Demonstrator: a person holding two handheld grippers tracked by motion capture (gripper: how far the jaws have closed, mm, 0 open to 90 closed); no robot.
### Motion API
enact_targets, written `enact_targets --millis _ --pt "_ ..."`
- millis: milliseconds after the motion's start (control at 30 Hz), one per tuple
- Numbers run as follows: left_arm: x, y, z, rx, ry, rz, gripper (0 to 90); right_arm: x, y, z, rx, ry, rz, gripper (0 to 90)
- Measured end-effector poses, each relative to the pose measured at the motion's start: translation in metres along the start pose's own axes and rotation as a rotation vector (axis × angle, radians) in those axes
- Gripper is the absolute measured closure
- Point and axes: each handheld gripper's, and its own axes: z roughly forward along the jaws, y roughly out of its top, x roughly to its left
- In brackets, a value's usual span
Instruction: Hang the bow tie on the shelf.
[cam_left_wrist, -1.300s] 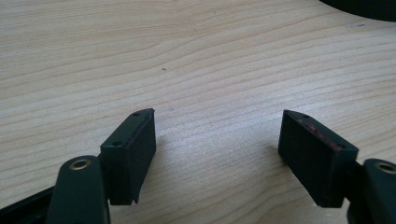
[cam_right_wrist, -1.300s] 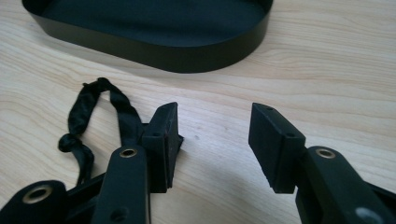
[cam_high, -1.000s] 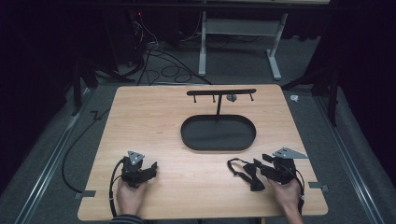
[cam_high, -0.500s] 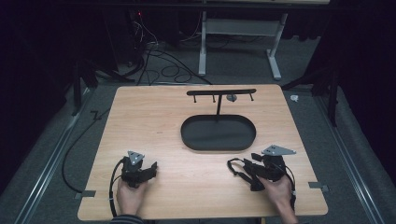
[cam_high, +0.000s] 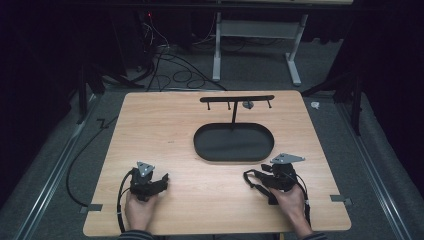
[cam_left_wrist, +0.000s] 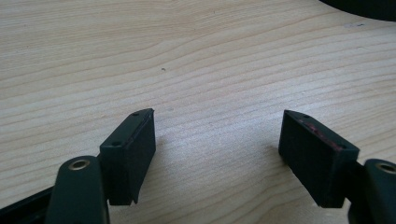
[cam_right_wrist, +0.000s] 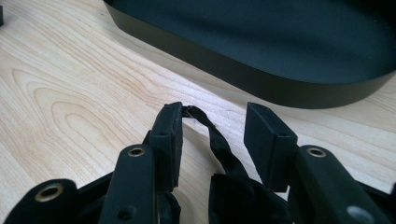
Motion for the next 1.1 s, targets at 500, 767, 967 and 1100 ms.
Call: enact_targets --millis 500,767,967,1100 --pt "0.000 0.000 0.000 0.000 0.000 0.000 27.7 -0.001 0.002 0.020 0.057 0.015 -0.003 68.5" --pt "0.000 0.000 0.000 0.000 -0.001 0.001 27.5 -0.002 0.001 0.025 0.084 0.024 -0.018 78.7" --pt "0.000 0.000 0.000 0.000 -0.001 0.001 27.5 0.000 0.000 0.026 0.090 0.030 -0.040 86.5" --pt "0.000 0.000 0.000 0.000 -0.001 0.001 27.5 0.001 0.001 0.024 0.079 0.038 -0.046 88.8"
